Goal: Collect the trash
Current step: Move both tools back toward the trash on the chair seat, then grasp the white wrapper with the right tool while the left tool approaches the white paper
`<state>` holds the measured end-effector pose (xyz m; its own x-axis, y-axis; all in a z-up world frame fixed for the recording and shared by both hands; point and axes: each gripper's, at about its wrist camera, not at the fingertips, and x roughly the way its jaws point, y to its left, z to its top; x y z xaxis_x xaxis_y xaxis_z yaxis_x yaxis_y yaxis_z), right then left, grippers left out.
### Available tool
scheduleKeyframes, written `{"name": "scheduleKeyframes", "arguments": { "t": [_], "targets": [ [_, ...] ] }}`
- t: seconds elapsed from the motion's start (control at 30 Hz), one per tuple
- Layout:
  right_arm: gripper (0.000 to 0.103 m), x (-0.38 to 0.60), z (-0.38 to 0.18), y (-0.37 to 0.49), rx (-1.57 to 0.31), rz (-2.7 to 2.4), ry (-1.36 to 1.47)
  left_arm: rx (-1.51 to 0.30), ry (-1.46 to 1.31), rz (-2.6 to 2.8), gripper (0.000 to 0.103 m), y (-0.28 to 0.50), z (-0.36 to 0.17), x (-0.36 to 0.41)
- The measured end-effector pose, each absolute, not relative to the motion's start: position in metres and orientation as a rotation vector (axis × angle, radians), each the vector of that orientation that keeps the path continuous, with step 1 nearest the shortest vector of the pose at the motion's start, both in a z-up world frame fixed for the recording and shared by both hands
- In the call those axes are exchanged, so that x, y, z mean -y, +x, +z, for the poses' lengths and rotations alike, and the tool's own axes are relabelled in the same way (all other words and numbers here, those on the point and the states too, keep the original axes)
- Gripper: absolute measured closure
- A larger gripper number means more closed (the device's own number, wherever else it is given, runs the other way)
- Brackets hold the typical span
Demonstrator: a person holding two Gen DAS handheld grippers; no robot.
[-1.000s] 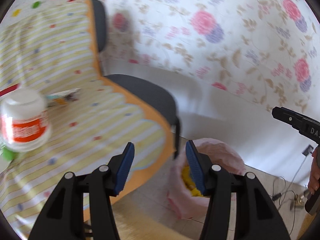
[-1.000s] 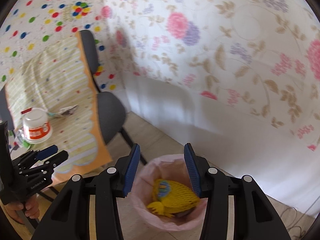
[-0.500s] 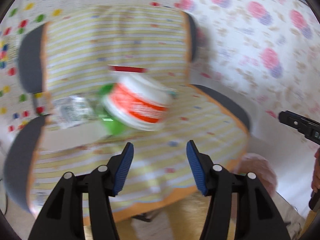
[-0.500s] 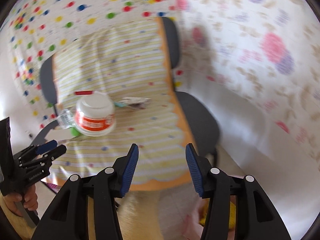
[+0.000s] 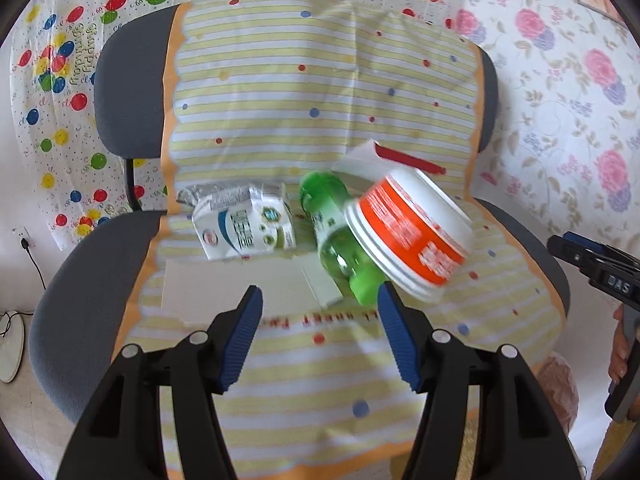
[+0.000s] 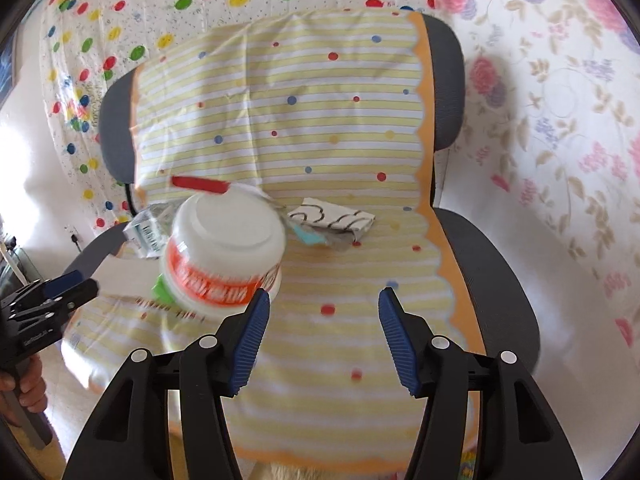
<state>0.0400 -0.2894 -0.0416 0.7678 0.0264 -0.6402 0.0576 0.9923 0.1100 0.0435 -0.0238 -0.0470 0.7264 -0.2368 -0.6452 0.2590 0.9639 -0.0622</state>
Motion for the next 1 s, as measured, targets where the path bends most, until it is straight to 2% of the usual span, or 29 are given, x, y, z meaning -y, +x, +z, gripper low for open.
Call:
{"name": "scheduleKeyframes", "arguments": {
  "t": [0.2,0.47,0.67,0.73,0.77,0.83,0.87,0.9,1.0],
  "targets": [
    [0.045,0.313,-0.059,0.121,-0.742,-0.040,0.146,-0.690,0.046,-0.246,0.045,0.086,-0.040,0.029],
    [0.046,0.346,-0.117,0.235,-0.898,-0.027,0.307,-0.690,0.047,-0.200,0.045,0.136,-0.045,0.027],
    [0.046,0.351,-0.146,0.277,-0.975,-0.084,0.305,-0.704,0.049,-0.177,0.045,0.149,-0.054,0.019],
    [0.051,0.342,-0.148,0.279,-0.989,-0.120,0.235,-0.681,0.064,-0.148,0.045,0.147,-0.052,0.014],
    [0.060,0.334,-0.149,0.278,-0.988,-0.147,0.161,-0.676,0.063,-0.144,0.045,0.146,-0.051,0.013],
    [0.069,0.327,-0.149,0.273,-0.977,-0.129,0.131,-0.665,0.044,-0.144,0.045,0.141,-0.047,0.007],
    [0.084,0.327,-0.148,0.270,-0.975,-0.123,0.138,-0.663,0.040,-0.141,0.045,0.140,-0.046,0.006],
    [0.093,0.329,-0.147,0.268,-0.970,-0.110,0.165,-0.659,0.037,-0.135,0.045,0.137,-0.045,0.003],
    [0.096,0.339,-0.122,0.248,-0.864,-0.106,0.226,-0.660,0.026,-0.119,0.045,0.127,-0.040,-0.007]
  ]
}}
